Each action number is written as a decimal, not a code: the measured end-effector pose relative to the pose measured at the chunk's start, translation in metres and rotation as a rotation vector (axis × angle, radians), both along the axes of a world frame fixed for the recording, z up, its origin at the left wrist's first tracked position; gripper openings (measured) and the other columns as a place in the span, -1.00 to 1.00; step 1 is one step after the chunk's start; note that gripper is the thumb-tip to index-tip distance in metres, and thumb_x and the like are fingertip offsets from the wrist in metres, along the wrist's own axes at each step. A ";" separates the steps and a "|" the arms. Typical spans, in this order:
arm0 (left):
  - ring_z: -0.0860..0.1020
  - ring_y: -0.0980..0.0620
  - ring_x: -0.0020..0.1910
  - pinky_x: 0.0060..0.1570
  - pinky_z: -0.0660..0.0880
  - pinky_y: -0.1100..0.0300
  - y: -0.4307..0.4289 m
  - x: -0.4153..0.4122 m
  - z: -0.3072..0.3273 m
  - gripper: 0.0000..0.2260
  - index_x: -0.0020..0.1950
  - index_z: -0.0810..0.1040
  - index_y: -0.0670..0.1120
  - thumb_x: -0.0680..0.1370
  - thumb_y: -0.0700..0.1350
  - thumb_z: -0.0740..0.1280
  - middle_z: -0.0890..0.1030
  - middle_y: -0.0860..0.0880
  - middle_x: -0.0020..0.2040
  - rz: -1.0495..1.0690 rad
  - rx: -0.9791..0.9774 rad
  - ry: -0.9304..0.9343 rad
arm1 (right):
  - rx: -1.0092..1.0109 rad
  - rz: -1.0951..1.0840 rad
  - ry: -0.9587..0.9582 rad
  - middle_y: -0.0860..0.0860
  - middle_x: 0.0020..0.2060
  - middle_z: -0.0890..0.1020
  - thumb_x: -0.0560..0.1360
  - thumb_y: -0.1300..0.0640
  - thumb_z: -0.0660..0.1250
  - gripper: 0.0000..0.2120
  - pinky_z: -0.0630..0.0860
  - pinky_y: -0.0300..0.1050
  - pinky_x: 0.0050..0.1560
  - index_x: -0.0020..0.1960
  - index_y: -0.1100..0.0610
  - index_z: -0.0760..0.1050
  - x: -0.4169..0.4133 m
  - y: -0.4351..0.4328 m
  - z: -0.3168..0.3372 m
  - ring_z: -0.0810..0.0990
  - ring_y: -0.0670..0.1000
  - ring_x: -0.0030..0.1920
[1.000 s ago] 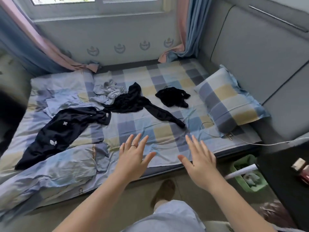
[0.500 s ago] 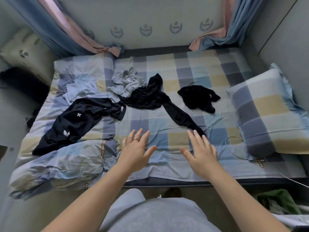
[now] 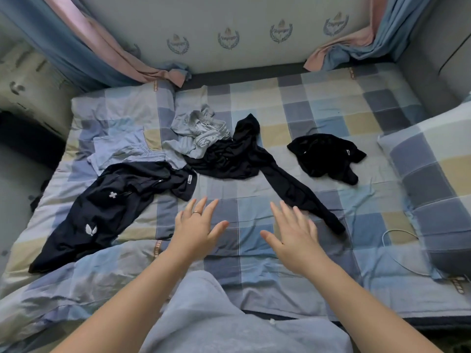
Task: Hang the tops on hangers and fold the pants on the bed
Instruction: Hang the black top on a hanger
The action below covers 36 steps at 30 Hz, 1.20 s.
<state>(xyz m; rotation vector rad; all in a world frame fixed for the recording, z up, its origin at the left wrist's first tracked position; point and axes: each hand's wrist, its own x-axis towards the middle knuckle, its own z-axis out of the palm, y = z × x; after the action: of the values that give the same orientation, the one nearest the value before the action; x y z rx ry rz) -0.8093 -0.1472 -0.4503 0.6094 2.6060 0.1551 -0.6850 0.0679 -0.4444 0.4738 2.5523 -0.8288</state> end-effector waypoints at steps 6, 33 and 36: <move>-0.13 -0.03 0.62 0.55 -0.05 -0.09 -0.017 -0.123 -0.091 -0.39 0.63 0.03 0.13 0.63 0.32 0.00 0.01 0.02 0.65 -0.091 -0.042 -0.086 | 0.058 -0.111 -0.083 -0.12 0.62 -0.20 0.64 -0.30 -0.02 -0.33 -0.13 0.19 0.57 0.62 -0.16 -0.25 -0.113 -0.016 -0.088 -0.24 0.04 0.61; 0.44 -0.19 0.11 -0.06 0.18 0.04 0.060 -0.377 -0.479 -0.90 0.05 0.59 -0.03 0.61 -0.07 0.31 0.55 -0.02 0.16 -0.078 0.266 0.299 | 0.451 -0.223 0.111 0.03 0.18 0.53 0.65 0.13 0.15 -0.76 0.34 0.03 0.03 0.24 0.05 0.52 -0.406 0.026 -0.468 0.42 0.17 0.22; 0.44 -0.15 0.14 -0.03 0.19 0.06 0.053 -0.365 -0.472 -0.90 0.05 0.57 -0.04 0.63 -0.06 0.28 0.54 0.00 0.13 -0.056 0.289 0.237 | 0.438 -0.199 0.091 0.06 0.08 0.58 0.64 0.16 0.15 -0.77 0.28 0.02 -0.03 0.17 0.05 0.54 -0.393 0.026 -0.460 0.48 0.19 0.14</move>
<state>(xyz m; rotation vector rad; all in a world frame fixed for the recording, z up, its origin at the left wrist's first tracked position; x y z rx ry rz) -1.1743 -0.0945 -0.9221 0.8452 2.8135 0.4746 -1.0784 0.0942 -0.9040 0.8515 2.8076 -0.3509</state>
